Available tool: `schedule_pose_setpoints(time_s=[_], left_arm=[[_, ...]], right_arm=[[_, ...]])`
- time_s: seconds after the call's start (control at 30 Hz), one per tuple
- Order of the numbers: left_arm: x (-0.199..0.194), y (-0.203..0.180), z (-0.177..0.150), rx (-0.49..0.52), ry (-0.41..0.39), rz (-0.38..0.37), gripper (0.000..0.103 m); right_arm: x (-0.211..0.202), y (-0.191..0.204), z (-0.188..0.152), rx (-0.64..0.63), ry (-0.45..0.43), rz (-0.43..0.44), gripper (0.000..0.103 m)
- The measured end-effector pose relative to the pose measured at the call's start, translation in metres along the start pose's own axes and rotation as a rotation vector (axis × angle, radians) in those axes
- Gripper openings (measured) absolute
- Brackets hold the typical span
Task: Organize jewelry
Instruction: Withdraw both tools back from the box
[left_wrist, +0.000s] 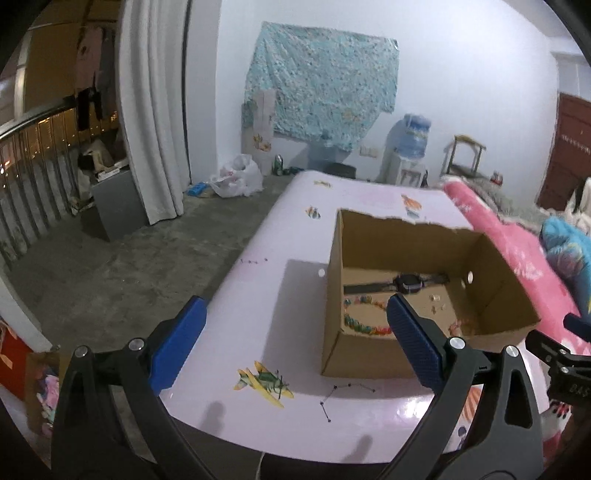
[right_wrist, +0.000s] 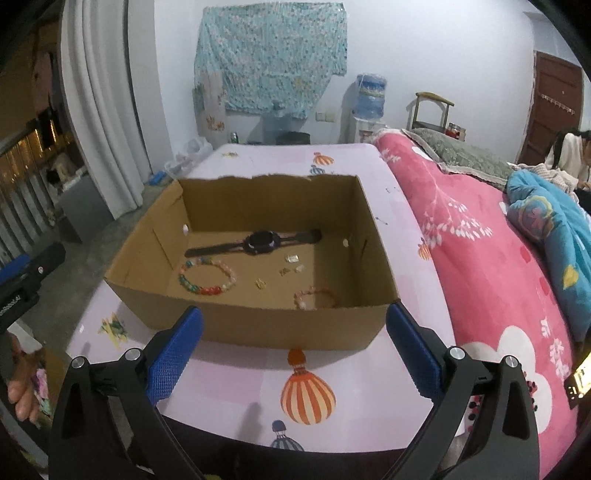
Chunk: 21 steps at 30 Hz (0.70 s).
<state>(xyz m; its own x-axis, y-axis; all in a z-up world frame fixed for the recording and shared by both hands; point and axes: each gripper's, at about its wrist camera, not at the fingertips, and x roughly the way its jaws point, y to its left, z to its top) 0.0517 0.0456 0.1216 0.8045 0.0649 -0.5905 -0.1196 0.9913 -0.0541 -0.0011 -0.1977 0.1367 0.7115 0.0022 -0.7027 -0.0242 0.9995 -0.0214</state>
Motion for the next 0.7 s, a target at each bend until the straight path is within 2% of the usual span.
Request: schedule_pose_setpoints(time_s=[0.2,0.33,0.7], left_arm=[[0.024,-0.016,-0.013,0.013,0.161,0.002,0.095],[0.034,-0.022,-0.022,-0.007,0.223,-0.003,0.095],[0.043,-0.047,-0.031,0.089,0.269,-0.012,0.095]], right_arm=[[0.014,-0.003,-0.008,0.024,0.055,0.011,0.096],[0.025,-0.005,-0.012,0.024,0.094,-0.004,0.096],[0.044,-0.005,-0.019,0.012,0.157,-0.003,0.096]])
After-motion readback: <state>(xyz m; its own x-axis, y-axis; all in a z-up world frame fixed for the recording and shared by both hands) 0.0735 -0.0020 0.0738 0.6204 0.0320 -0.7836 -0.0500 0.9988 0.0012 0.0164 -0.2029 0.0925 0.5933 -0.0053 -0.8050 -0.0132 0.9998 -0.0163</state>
